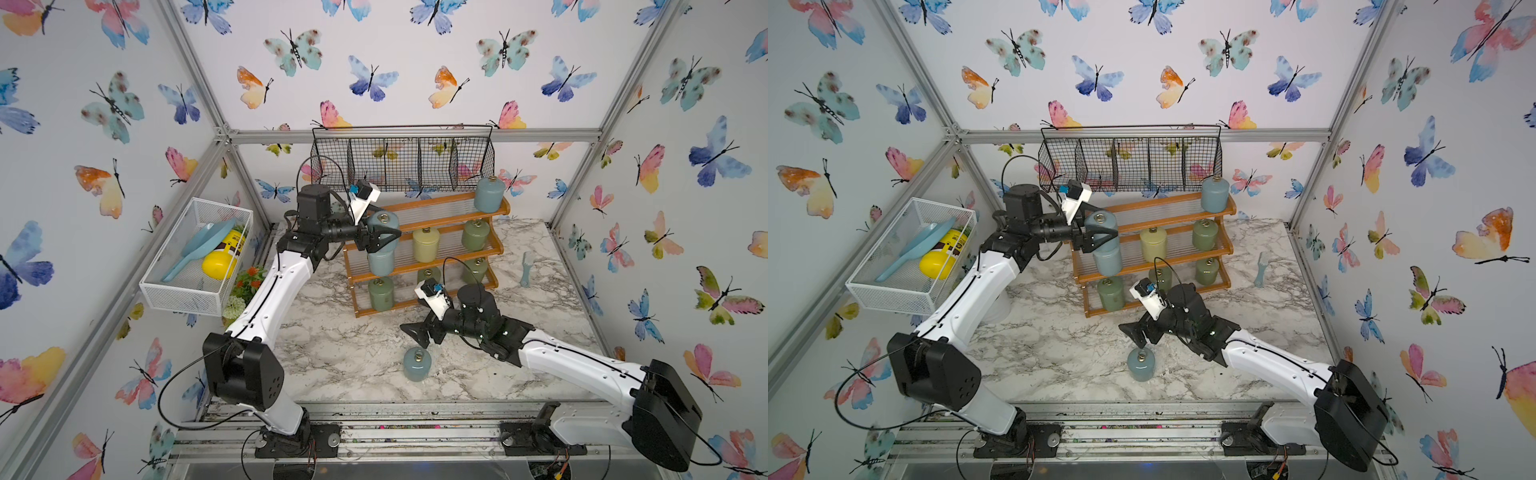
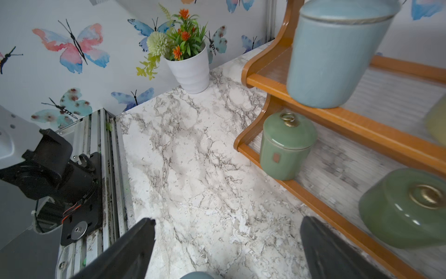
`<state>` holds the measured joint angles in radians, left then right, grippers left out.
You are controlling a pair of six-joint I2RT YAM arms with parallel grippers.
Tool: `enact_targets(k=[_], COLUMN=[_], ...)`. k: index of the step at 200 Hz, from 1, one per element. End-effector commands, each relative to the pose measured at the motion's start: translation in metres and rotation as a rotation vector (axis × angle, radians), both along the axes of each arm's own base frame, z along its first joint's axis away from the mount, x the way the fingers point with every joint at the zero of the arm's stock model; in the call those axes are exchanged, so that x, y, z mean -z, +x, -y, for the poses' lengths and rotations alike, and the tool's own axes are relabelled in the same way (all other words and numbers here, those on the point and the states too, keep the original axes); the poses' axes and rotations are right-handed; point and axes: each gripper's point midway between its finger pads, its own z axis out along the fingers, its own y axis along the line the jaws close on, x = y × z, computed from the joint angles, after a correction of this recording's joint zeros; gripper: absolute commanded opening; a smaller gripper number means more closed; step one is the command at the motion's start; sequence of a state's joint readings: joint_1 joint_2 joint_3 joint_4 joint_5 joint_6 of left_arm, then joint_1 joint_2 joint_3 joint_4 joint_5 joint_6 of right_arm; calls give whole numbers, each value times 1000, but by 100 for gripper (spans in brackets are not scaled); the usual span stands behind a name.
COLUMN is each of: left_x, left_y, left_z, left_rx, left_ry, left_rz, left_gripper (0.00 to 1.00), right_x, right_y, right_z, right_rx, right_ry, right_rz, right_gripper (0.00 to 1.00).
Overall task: Remove the tea canisters from the shelf
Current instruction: Pick up the tea canister from the shelf, then place the tea canister at the center of the board.
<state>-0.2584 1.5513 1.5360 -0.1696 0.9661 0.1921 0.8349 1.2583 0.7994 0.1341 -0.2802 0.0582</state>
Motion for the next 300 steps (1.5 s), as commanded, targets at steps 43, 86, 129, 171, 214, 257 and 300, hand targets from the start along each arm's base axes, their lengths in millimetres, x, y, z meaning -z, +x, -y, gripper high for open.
enact_targets(k=[43,86,129,171,214,257,300], left_x=[16,73,122,165,209,246,269], left_y=[-69,-96,-120,-133,-145,-156,-164], left_z=[-2,-2,0,-4,-7,-8,-7], left_rx=[-1,-16,-41,-102,-160,-185,-183], left_ry=[-5,35,27,31,19,25,45], left_rz=[46,-41,-90,-144,-197,-236,-237], left_gripper=[77,77,77,77,77,77,78], right_x=[-42,-49,-58,-59,-57,-57,-54], right_y=[42,54,59,60,63,67,69], right_z=[58,78,94,101,109,112,113], right_rx=[187,250,299,316,347,359,365], right_ry=[19,-15,-18,-36,-50,-56,-62], right_rz=[61,78,91,87,86,89,86], right_gripper=[99,99,99,99,99,99,99])
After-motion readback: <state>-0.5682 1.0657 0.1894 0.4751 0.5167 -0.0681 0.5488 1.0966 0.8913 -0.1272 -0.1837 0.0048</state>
